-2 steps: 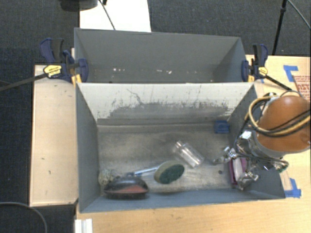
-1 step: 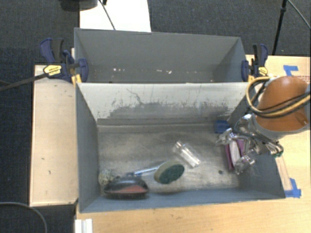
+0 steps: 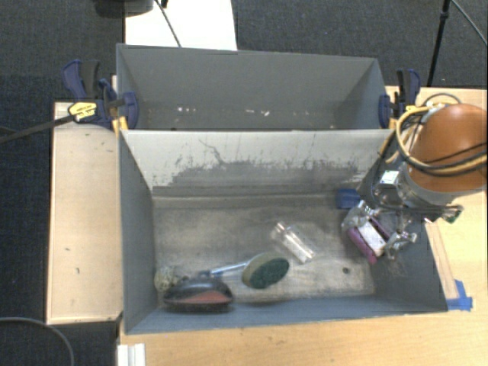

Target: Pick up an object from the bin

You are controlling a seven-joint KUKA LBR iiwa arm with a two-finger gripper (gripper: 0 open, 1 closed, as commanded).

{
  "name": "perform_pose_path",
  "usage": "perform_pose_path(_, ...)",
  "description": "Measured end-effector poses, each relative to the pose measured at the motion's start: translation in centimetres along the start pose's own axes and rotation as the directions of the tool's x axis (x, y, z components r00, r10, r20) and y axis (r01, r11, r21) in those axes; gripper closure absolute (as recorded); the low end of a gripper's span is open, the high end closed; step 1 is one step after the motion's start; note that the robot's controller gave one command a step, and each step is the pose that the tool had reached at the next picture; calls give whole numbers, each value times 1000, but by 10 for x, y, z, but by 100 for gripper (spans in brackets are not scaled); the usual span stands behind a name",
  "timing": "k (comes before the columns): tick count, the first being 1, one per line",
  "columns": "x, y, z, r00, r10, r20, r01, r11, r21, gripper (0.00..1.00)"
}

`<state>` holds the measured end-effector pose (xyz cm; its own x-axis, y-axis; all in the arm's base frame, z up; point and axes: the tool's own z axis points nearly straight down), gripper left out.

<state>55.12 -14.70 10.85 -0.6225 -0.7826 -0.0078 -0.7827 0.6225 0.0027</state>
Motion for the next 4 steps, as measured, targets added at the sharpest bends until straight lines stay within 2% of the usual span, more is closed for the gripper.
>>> perform_pose_path(1, -13, 19, 36, 968, -249, 18, 249, 969, -6, 0)
perform_pose_path(2, -6, 14, 36, 970, -242, 5, 242, 970, -1, 100)
perform_pose_path(3, -5, 8, -70, 955, -297, -6, 297, 955, 9, 100)
perform_pose_path(4, 25, 28, -36, 991, -134, -7, 134, 991, 0, 100)
